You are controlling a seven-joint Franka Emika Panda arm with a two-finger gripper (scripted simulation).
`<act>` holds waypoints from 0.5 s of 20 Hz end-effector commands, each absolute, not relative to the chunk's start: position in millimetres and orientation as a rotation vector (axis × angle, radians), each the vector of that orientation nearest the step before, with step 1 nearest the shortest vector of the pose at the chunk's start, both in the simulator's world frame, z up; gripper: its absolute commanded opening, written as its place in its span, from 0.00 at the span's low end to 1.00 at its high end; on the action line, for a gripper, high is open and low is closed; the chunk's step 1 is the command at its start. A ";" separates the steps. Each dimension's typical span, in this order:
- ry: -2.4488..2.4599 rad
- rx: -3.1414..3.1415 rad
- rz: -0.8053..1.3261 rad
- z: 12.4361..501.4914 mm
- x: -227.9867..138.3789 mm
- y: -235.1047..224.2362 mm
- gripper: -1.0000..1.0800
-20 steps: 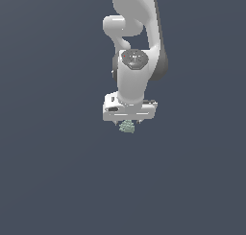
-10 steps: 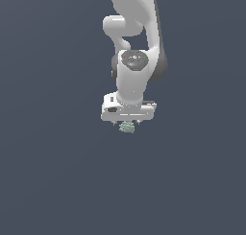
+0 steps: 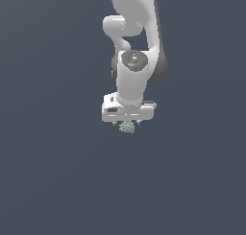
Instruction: Pick up the object and move it to a goal position.
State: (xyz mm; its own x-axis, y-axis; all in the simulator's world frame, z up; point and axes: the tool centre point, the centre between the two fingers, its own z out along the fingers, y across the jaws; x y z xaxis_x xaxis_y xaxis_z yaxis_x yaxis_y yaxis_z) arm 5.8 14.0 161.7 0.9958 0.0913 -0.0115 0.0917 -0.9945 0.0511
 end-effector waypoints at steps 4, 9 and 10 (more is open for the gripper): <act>0.232 3.083 -0.017 157.8 3.2 13.7 0.96; 0.364 3.073 -0.021 152.3 -0.6 13.4 0.96; 0.397 3.069 -0.022 151.0 -1.5 13.4 0.96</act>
